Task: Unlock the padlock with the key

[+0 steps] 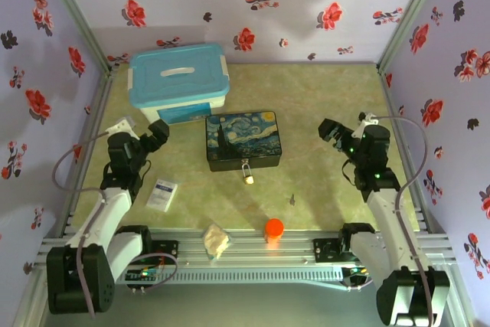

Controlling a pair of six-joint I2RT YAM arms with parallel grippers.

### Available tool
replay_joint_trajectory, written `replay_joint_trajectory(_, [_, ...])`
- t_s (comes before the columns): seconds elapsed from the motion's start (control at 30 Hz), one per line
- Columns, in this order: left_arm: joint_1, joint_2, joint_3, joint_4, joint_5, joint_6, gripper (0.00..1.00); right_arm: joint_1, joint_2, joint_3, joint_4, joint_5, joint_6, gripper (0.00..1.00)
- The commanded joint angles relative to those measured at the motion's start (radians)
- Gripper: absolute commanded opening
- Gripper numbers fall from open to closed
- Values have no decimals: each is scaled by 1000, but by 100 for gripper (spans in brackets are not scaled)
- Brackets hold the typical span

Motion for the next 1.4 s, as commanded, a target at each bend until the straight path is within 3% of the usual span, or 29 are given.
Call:
replay_joint_trajectory(0.0, [-95,-51,64,-197,94,-17,100,42,-30,-5,-166,-56,55,88])
replay_joint_trajectory(0.23, [-378,-19,96,-197,92,-47,100,311,-25,-26,-384,114,27,84])
replay_joint_trajectory(0.4, [-524,44,183,-321,21,-55,100,494,-38,-105,-417,210,142,72])
replay_joint_trajectory(0.53, [-618,73,202,-327,-32,-58,100,641,-15,-155,-416,297,225,65])
replay_joint_trajectory(0.73, [-677,110,190,-269,-60,-87,100,781,80,-177,-388,364,288,48])
replay_joint_trajectory(0.9, [-698,155,188,-248,-60,-96,100,872,172,-144,-354,420,304,40])
replay_joint_trajectory(1.07, [-711,175,177,-228,-63,-108,100,890,247,-134,-329,432,307,29])
replay_joint_trajectory(1.37, [-717,177,163,-209,-64,-123,100,912,302,-137,-291,430,316,26])
